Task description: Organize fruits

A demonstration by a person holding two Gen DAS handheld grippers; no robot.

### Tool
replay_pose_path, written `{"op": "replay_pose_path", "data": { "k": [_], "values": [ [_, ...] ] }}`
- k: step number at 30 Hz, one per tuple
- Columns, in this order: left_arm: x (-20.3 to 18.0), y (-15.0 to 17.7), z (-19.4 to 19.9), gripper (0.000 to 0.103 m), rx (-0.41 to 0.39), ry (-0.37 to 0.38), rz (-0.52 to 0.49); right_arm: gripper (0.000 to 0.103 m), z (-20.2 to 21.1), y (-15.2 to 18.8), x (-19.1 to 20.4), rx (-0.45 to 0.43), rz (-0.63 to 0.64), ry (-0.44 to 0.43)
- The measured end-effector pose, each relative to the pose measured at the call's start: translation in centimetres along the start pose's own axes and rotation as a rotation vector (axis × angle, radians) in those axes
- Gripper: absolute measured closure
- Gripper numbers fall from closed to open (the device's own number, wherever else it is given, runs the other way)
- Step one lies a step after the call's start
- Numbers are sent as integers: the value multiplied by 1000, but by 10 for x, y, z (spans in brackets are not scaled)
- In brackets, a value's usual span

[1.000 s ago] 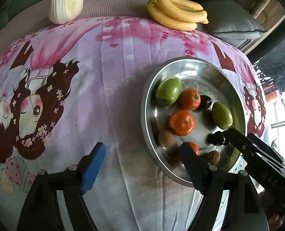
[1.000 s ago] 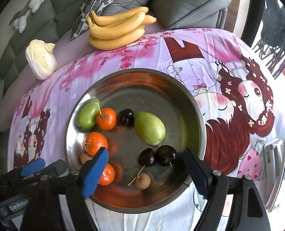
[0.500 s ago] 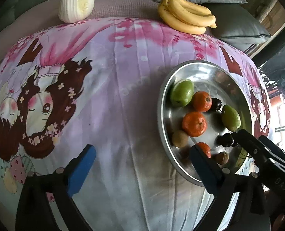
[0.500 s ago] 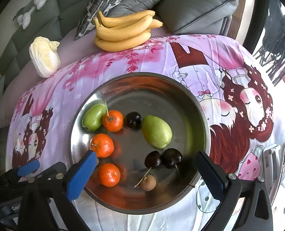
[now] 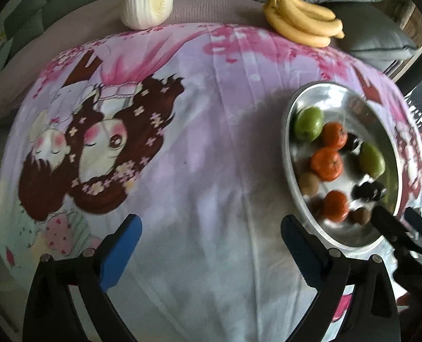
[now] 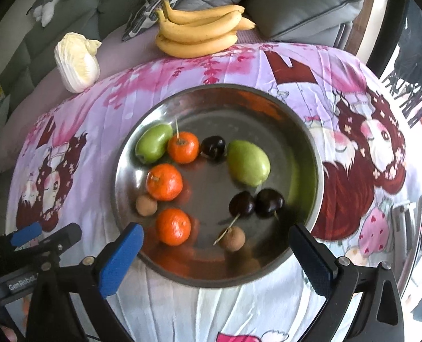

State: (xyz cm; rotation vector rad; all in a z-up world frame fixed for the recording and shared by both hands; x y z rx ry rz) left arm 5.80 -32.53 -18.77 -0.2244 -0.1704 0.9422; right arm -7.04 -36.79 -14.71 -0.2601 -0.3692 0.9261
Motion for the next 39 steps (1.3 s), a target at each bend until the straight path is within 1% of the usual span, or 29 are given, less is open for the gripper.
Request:
{"op": "replay_pose_path", "data": {
  "k": [2, 5, 10, 14, 18, 23, 27, 34, 39],
  "values": [
    [1, 5, 1, 5, 2, -18, -11, 0, 1, 6, 1, 5, 12, 19],
    [3, 12, 3, 5, 5, 10, 0, 0, 1, 14, 2, 18, 33, 42],
    [3, 24, 3, 5, 15, 23, -12, 0, 5, 25, 3, 23, 29, 27],
    [12, 33, 4, 5, 14, 30, 13, 0, 9, 33, 5, 16, 32, 34],
    [24, 40, 5, 5, 4, 7, 38, 0, 7, 42, 8, 27, 53, 55],
    [31, 51, 2, 5, 10, -1, 51, 0, 4, 51, 12, 44, 73, 64],
    [34, 57, 0, 5, 18, -19, 49, 0, 4, 55, 14, 45, 84, 68],
    [36, 63, -2, 5, 40, -15, 66, 0, 3, 57, 15, 51, 91, 72],
    [35, 63, -3, 5, 49, 3, 75, 0, 2, 57, 16, 54, 97, 71]
  ]
}}
Point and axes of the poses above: each gripper's, at about its wrist camera, not at the fingertips, and z roughly against the way its jaws point, x to its left, y to its underside, the point moved 3 cm from there along -z, roughly the way its jaws point, and after that the axes turned 5 degrees about -z, right-handed, at the moved point
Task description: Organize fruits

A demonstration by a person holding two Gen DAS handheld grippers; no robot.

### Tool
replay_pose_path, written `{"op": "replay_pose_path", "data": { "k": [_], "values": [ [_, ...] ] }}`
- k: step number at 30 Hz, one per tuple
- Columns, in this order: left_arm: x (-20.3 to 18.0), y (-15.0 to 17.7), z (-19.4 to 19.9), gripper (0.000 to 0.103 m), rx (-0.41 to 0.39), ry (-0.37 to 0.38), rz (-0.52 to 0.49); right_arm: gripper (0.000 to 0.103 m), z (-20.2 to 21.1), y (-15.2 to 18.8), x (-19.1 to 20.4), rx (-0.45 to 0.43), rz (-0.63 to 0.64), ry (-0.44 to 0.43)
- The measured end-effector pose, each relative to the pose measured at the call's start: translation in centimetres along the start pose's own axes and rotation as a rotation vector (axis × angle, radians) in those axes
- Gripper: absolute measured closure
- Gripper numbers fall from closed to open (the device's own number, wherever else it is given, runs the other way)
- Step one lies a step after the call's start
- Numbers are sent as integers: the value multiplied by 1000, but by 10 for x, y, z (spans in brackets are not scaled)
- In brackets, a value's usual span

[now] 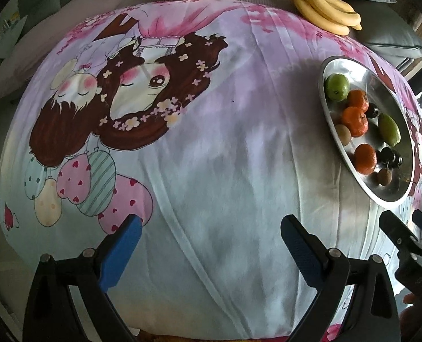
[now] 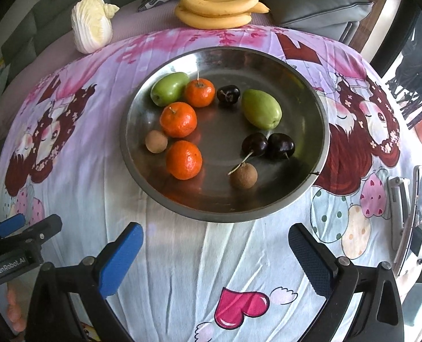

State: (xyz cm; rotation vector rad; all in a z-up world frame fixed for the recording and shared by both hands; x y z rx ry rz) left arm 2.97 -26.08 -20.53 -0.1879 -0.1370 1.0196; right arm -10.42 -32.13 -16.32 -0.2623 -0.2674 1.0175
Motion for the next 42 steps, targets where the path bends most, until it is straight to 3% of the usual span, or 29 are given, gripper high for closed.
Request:
{"op": "replay_pose_path", "data": {
  "k": [16, 42],
  "values": [
    [-12, 3, -14, 5, 53, 8, -4, 0, -3, 1, 0, 6, 10, 1],
    [-15, 2, -7, 5, 49, 33, -7, 0, -2, -1, -3, 4, 7, 2]
  ]
}}
Point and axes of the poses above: each gripper's, at about its wrist camera, not at the fingertips, and z roughly against the way its jaws point, x to its left, y to its underside, the point moved 3 cm from there along -z, roughly the way its jaws point, and after that the axes turned 5 degrees about -z, right-handed, at the moved point
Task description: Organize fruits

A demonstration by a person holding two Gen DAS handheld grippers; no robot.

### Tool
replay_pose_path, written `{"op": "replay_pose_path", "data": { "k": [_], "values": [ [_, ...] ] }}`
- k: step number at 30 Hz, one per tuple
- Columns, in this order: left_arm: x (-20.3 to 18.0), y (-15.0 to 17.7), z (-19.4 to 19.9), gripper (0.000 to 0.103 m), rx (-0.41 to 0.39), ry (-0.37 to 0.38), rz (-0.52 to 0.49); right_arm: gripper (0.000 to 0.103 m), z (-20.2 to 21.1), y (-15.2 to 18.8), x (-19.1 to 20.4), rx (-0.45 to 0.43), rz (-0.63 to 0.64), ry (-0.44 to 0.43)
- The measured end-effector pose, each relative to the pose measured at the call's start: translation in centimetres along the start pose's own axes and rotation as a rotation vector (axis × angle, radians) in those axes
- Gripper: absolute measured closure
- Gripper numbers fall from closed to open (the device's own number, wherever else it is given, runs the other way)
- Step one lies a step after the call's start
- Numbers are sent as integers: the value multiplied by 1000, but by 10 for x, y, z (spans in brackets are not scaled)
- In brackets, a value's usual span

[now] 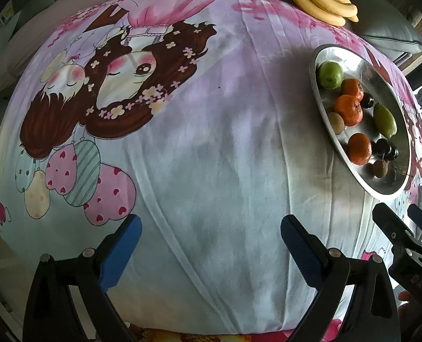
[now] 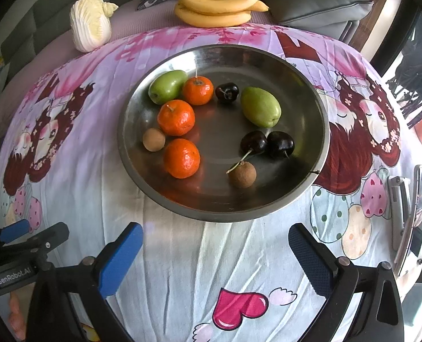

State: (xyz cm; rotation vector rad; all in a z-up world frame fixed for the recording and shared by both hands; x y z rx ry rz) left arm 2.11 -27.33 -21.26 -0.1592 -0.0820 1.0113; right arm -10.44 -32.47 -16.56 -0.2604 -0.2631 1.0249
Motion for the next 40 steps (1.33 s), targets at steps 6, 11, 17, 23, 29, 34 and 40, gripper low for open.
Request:
{"op": "replay_pose_path", "data": {
  "k": [6, 11, 17, 23, 29, 34, 40],
  "values": [
    [-1, 1, 1, 5, -2, 0, 3, 0, 0, 0, 0, 0, -2, 0],
    [0, 1, 1, 5, 0, -3, 0, 0, 0, -1, -1, 0, -2, 0],
    [-1, 1, 2, 5, -4, -19, -4, 0, 0, 0, -1, 1, -3, 0],
    [0, 0, 2, 5, -2, -32, 3, 0, -1, -1, -2, 3, -5, 2],
    [0, 0, 3, 5, -7, -42, 0, 0, -1, -1, -1, 3, -6, 2],
    [0, 1, 4, 5, -22, -46, -3, 0, -1, -1, -1, 3, -5, 2],
    [6, -3, 6, 5, -23, -47, 10, 0, -1, -2, -1, 2, -6, 2]
  ]
}}
Point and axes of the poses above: each gripper's, at about its wrist camera, not at the fingertips, and z roughly against the way its jaws point, x to its left, y to its underside, the point moved 3 cm from there along -z, roughly the way its jaws point, and after that the axes turned 5 degrees about -z, right-handed, at the moved point
